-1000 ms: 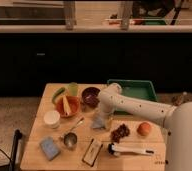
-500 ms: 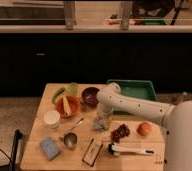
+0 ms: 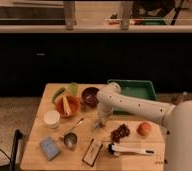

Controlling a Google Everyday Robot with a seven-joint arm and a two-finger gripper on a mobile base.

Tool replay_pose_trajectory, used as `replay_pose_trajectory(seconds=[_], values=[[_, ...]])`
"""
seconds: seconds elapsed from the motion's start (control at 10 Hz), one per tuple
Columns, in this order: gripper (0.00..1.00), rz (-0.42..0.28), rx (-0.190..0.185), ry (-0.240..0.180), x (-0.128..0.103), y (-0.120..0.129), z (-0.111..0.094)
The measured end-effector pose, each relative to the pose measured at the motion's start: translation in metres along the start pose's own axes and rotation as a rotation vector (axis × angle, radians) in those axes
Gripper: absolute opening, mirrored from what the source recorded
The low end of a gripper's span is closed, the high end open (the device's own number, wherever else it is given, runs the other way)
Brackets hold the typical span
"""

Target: Place towel in metal cup

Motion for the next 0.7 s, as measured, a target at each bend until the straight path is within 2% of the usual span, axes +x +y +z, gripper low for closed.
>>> replay_pose_trajectory(seconds=[0.3,0.7], values=[[0.00,0.002,0.012,0.027,-0.002,-0.003,-0.024],[0.00,-0.009,0.035,0.038,-0.005,-0.006,-0.049]])
